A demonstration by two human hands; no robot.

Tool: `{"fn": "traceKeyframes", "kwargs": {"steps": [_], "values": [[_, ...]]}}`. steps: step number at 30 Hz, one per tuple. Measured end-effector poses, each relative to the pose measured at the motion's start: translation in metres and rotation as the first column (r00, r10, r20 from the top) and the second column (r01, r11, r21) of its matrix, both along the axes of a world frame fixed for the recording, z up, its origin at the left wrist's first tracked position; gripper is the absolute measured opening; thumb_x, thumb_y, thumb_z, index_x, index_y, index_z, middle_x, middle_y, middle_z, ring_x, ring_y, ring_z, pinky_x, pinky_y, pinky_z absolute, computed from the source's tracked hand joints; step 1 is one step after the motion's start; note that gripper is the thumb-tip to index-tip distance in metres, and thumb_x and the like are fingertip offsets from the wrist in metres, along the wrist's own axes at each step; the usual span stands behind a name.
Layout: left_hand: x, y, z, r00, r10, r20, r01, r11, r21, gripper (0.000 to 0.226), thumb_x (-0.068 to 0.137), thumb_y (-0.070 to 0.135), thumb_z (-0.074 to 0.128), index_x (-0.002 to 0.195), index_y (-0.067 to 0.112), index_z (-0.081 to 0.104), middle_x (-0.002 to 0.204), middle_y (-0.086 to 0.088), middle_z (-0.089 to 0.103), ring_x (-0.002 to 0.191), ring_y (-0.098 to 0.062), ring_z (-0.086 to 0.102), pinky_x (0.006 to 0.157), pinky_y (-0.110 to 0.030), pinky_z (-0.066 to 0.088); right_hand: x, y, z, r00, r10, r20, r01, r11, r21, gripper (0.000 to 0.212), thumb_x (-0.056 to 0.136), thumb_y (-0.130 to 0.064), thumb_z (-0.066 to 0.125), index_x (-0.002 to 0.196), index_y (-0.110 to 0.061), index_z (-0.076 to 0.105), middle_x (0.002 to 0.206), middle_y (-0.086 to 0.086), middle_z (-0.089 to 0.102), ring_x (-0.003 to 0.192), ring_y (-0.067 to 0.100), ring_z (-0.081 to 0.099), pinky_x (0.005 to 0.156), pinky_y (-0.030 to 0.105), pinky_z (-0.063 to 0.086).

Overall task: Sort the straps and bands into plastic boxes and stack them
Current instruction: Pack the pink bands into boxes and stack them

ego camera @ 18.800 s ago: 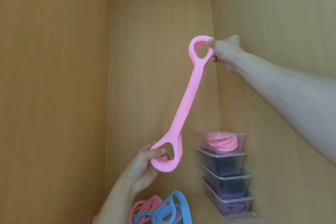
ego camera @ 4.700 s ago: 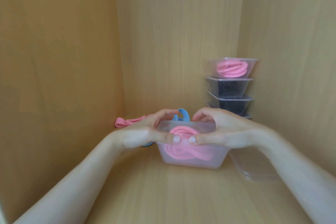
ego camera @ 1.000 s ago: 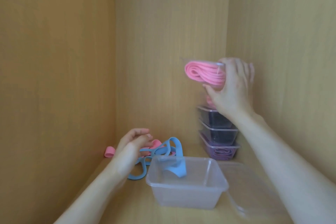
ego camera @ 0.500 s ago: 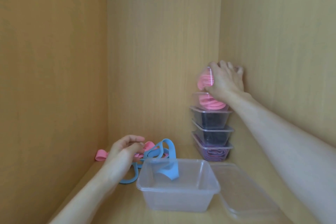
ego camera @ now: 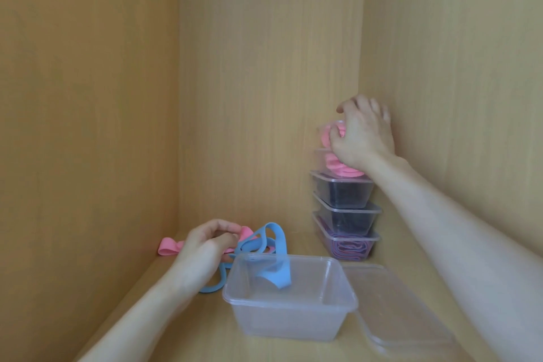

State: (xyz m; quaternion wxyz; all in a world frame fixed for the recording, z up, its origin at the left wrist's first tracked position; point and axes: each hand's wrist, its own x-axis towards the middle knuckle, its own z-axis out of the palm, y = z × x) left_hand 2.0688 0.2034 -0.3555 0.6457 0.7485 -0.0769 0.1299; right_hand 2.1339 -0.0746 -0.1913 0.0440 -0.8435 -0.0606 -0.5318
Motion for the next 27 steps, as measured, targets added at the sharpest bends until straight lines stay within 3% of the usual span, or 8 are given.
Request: {"fn": "traceKeyframes", "kwargs": {"steps": [2,4,9,12,16,21,23,27], "values": [[0.001,0.0,0.0,1.0,-0.02,-0.014,0.021,1.0,0.007,0.014,0.093,0.007,0.063,0.095,0.015,0.075,0.087,0.006,0.077,0.084,-0.009,0.073,0.076,-0.027,0.052,-0.011,0.012,-0.008,0.968,0.208,0.138,-0.204,0.978,-0.039,0.025,0.09,-0.02,0.053,0.111,-0.009,0.063,0.114,0.007,0.056,0.112,0.028,0.048,0.097,0.041,0.041],[0.0,-0.001,0.0,0.998,-0.047,-0.03,0.047,0.999,0.016,0.012,0.085,0.014,0.07,0.095,0.016,0.075,0.092,0.008,0.077,0.089,-0.01,0.072,0.079,-0.029,0.052,-0.019,0.026,-0.019,0.919,0.365,0.146,-0.35,0.929,-0.122,0.016,0.086,-0.013,0.052,0.097,-0.007,0.063,0.103,0.007,0.056,0.103,0.027,0.05,0.085,0.04,0.044],[-0.003,-0.003,-0.001,0.994,-0.081,-0.07,0.085,0.995,0.06,0.035,0.066,0.022,0.064,0.099,0.017,0.076,0.106,0.008,0.076,0.101,-0.016,0.07,0.09,-0.035,0.054,-0.017,0.055,-0.053,0.871,0.484,-0.09,-0.489,0.87,-0.061,0.011,0.087,-0.014,0.052,0.086,-0.014,0.063,0.094,-0.003,0.056,0.087,0.02,0.056,0.072,0.041,0.05],[-0.001,-0.002,-0.002,0.991,-0.093,-0.095,0.101,0.992,0.081,0.043,0.062,0.015,0.059,0.103,0.015,0.073,0.106,0.002,0.077,0.104,-0.017,0.071,0.095,-0.037,0.055,-0.008,0.065,-0.066,0.759,0.494,-0.423,-0.508,0.857,0.089,0.011,0.089,-0.019,0.058,0.084,-0.018,0.067,0.087,-0.007,0.064,0.084,0.018,0.061,0.076,0.039,0.053],[0.002,-0.001,-0.004,0.979,-0.158,-0.129,0.171,0.98,0.099,0.045,0.063,0.009,0.055,0.105,0.009,0.07,0.099,-0.006,0.079,0.085,-0.014,0.074,0.071,-0.025,0.053,0.009,0.069,-0.082,0.494,0.369,-0.787,-0.436,0.888,0.143,0.011,0.091,-0.029,0.067,0.089,-0.018,0.071,0.081,-0.011,0.066,0.074,0.008,0.06,0.063,0.023,0.043],[0.005,0.01,-0.003,0.97,-0.188,-0.157,0.211,0.967,0.144,0.051,0.059,0.006,0.047,0.104,0.005,0.07,0.093,-0.01,0.078,0.086,-0.02,0.073,0.072,-0.028,0.054,0.029,0.07,-0.091,0.418,0.354,-0.837,-0.424,0.891,0.165,0.008,0.092,-0.027,0.068,0.09,-0.02,0.07,0.072,-0.013,0.066,0.067,0.004,0.062,0.061,0.02,0.044],[0.003,0.015,0.0,0.969,-0.185,-0.166,0.212,0.964,0.162,0.051,0.056,0.011,0.052,0.102,0.007,0.073,0.092,-0.011,0.078,0.082,-0.019,0.071,0.065,-0.025,0.051,0.036,0.073,-0.093,0.394,0.381,-0.836,-0.437,0.878,0.194,0.006,0.093,-0.023,0.067,0.091,-0.019,0.071,0.073,-0.013,0.067,0.067,0.005,0.063,0.062,0.019,0.045],[0.002,0.027,0.01,0.991,-0.072,-0.112,0.085,0.99,0.114,0.036,0.066,0.015,0.058,0.096,0.005,0.074,0.089,-0.015,0.077,0.075,-0.019,0.068,0.067,-0.026,0.05,0.047,0.081,-0.098,0.359,0.407,-0.84,-0.496,0.845,0.198,0.016,0.093,-0.012,0.063,0.094,-0.021,0.076,0.077,-0.018,0.065,0.071,-0.001,0.058,0.063,0.01,0.044]]}}
